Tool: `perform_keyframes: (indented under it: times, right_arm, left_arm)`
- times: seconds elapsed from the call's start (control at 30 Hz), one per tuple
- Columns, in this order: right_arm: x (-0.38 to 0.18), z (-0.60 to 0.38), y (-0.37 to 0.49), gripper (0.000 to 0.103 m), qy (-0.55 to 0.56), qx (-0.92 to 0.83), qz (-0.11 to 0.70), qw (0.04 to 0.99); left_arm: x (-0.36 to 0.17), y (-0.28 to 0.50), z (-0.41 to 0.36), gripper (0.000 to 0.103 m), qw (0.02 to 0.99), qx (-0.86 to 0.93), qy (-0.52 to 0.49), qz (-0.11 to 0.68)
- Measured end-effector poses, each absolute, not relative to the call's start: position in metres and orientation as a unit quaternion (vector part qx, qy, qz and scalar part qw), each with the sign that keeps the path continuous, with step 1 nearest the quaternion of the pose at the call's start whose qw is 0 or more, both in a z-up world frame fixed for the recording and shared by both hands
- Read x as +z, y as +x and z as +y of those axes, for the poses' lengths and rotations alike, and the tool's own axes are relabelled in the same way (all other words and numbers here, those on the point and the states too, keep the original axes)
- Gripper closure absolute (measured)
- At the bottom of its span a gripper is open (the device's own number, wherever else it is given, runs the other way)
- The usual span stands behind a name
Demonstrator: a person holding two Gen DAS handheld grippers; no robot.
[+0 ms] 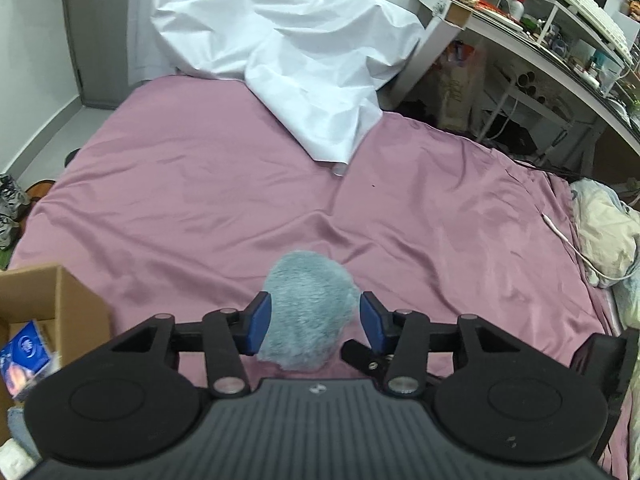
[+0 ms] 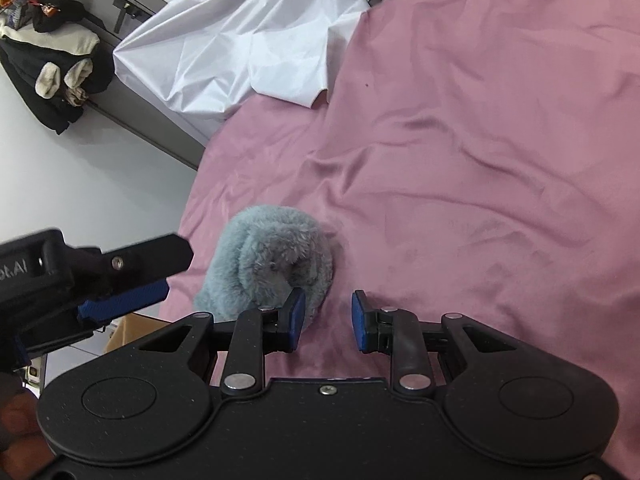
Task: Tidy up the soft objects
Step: 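Move both grippers to the gray fluffy plush on the sheet, then close the left gripper on the gray fluffy plush while the right gripper grasps it too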
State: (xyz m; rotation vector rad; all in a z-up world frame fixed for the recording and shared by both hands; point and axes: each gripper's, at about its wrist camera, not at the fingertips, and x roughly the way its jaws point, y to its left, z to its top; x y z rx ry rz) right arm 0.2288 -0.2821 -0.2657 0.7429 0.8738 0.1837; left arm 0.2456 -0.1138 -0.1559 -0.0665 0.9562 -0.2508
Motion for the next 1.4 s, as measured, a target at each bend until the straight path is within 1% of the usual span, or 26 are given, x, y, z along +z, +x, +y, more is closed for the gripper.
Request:
perform_keyframes:
  times: [0.13,0.3,0.47,0.6,0.7,0.93,1.03,1.07,1.1,1.2,1.4]
  right_arm:
    - [-0.27,-0.282,0.231,0.077,0.35,0.087,0.417,0.834]
    - [-0.273,-0.281,0.233,0.077,0.351,0.093,0.417,0.833]
    - [-0.274,-0.279,0.234,0.077,0.353,0.103,0.414,0.833]
    - [-0.275,-0.275,0.235,0.077,0.356,0.116,0.412,0.831]
    - [-0.275,-0.272,0.236,0.077,0.359,0.124,0.41,0.829]
    - [-0.287,-0.278,0.243,0.077,0.423,0.134,0.397,0.803]
    - [-0.291,-0.274,0.247,0.077,0.43,0.138,0.392,0.801]
    - [-0.292,-0.272,0.248,0.078,0.431,0.139,0.392,0.801]
    - [-0.293,-0.27,0.249,0.082,0.43,0.14,0.392,0.801]
    - [-0.291,-0.266,0.247,0.087,0.419,0.144,0.388,0.808]
    - [-0.282,-0.266,0.244,0.089,0.404,0.147,0.381,0.818]
  left_arm:
    - [-0.163,0.252,-0.118,0.058,0.876,-0.129,-0.035,0.464]
    - [-0.171,0.258,-0.119,0.058,0.871,-0.13,-0.035,0.473]
    - [-0.181,0.263,-0.109,0.058,0.869,-0.111,-0.033,0.48]
    - [-0.183,0.266,-0.098,0.061,0.872,-0.106,-0.043,0.477]
    - [-0.181,0.267,-0.094,0.061,0.874,-0.105,-0.042,0.472]
    - [-0.183,0.269,-0.079,0.061,0.874,-0.102,-0.052,0.473]
    - [-0.183,0.27,-0.072,0.061,0.874,-0.098,-0.056,0.473]
    - [-0.182,0.27,-0.07,0.061,0.874,-0.097,-0.057,0.473]
    - [-0.182,0.27,-0.069,0.061,0.874,-0.095,-0.058,0.473]
    - [-0.178,0.27,-0.065,0.061,0.878,-0.096,-0.056,0.466]
    - [-0.18,0.267,-0.067,0.061,0.874,-0.111,-0.06,0.469]
